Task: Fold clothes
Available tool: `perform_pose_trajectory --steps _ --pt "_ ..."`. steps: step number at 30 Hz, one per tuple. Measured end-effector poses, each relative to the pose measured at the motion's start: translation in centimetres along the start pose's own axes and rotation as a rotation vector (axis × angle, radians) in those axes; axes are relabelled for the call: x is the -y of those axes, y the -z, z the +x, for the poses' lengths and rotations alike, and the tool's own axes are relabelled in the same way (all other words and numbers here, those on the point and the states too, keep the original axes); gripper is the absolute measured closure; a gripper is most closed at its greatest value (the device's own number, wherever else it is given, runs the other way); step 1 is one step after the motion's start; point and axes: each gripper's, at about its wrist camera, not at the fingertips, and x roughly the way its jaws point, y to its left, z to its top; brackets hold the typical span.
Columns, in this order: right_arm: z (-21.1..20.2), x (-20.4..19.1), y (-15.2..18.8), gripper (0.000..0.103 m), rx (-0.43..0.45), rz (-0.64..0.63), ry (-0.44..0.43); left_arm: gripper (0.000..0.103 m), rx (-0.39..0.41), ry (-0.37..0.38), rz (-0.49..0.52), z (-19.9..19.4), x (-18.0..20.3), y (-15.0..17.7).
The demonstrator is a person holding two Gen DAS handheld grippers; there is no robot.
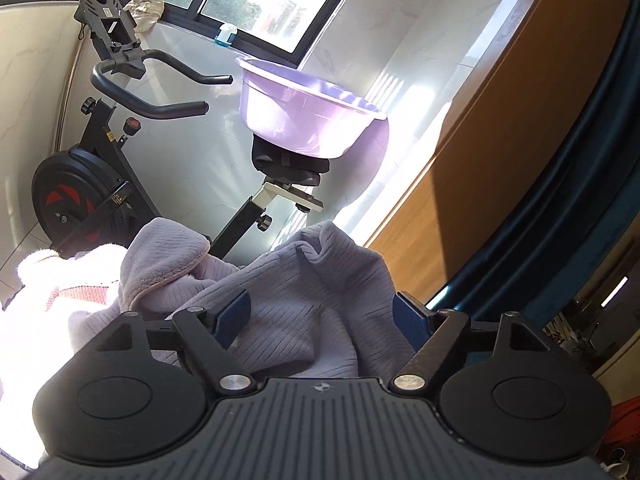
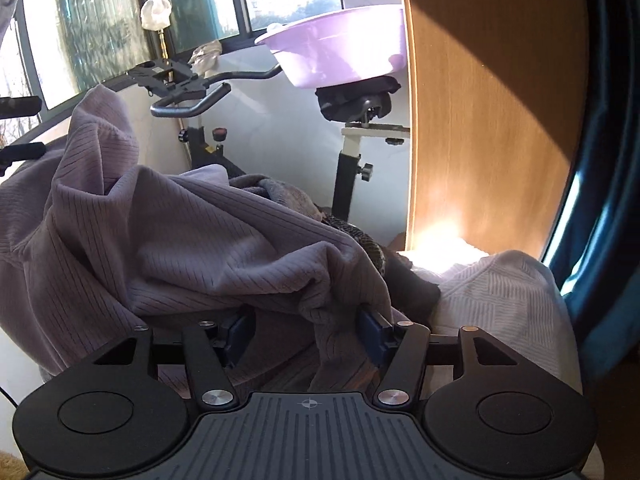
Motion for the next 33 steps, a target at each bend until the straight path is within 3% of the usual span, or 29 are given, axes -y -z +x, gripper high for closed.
perform_pose_trajectory --steps 1,2,5,8,9,10,11,13,16,17,18,19,20,21,23,27,31,33 --pt "-0.3 0.3 0.4 0.017 0.003 -0.010 0.003 0.011 -0.008 0.000 -0.001 -0.6 -0.1 0.4" --pt "-0.5 0.6 0.8 0.015 -0.002 -0.022 -0.007 0.008 -0.015 -0.002 0.001 -1.2 -0.1 0.9" --pt "0.0 1.2 1.9 0.014 -0.053 -0.021 -0.018 0.007 -0.039 -0.046 0.083 -2.4 0.5 2.5" --pt "1.8 1.3 2.7 0.019 -0.083 0.011 -0.042 0.002 -0.088 -0.107 0.239 -2.3 2.3 4.5" --pt "2.4 1.3 2.7 0.036 -0.091 0.030 -0.050 0.001 -0.109 -0.131 0.286 -1.8 2.8 5.1" --pt "2.8 1.4 2.6 0.066 -0.093 0.057 -0.048 0.001 -0.135 -0.159 0.328 -1.0 3.3 5.7" --pt "3.0 1.5 2.4 0.076 -0.092 0.085 -0.044 0.001 -0.153 -0.184 0.360 -0.2 3.7 6.2" --pt "2.3 2.2 1.8 0.089 -0.026 0.163 -0.063 0.001 -0.136 -0.220 0.397 0.8 4.1 6.8" --pt "0.4 3.5 0.3 0.089 0.093 0.222 -0.077 0.002 -0.096 -0.267 0.427 2.1 4.5 7.2" --pt "0.2 3.9 -0.1 0.089 0.101 0.220 -0.077 0.011 -0.080 -0.273 0.418 2.3 4.5 7.0" --pt "0.1 4.2 -0.4 0.086 0.102 0.215 -0.077 0.031 -0.064 -0.273 0.401 2.3 4.4 6.6" --pt "0.2 4.4 -0.4 0.078 0.097 0.201 -0.077 0.043 -0.045 -0.272 0.381 2.2 4.3 6.1" --pt "0.4 4.5 -0.3 0.073 0.090 0.183 -0.075 0.066 -0.016 -0.273 0.346 1.8 4.2 5.4" --pt "0.6 4.6 -0.3 0.062 0.083 0.166 -0.074 0.074 0.004 -0.272 0.318 1.4 4.0 4.8" --pt "1.1 4.4 0.2 0.045 0.063 0.123 -0.073 0.081 0.062 -0.276 0.254 0.3 3.8 3.3" --pt "2.3 3.0 2.0 0.001 -0.012 0.062 -0.137 0.090 0.162 -0.277 0.172 -1.6 4.1 0.6" --pt "4.3 1.3 3.4 0.001 -0.069 0.002 -0.154 0.090 0.221 -0.258 0.158 -3.2 5.1 -0.6" --pt "5.7 0.6 3.6 0.001 -0.089 -0.039 -0.114 0.090 0.242 -0.255 0.168 -3.7 5.7 -0.9"
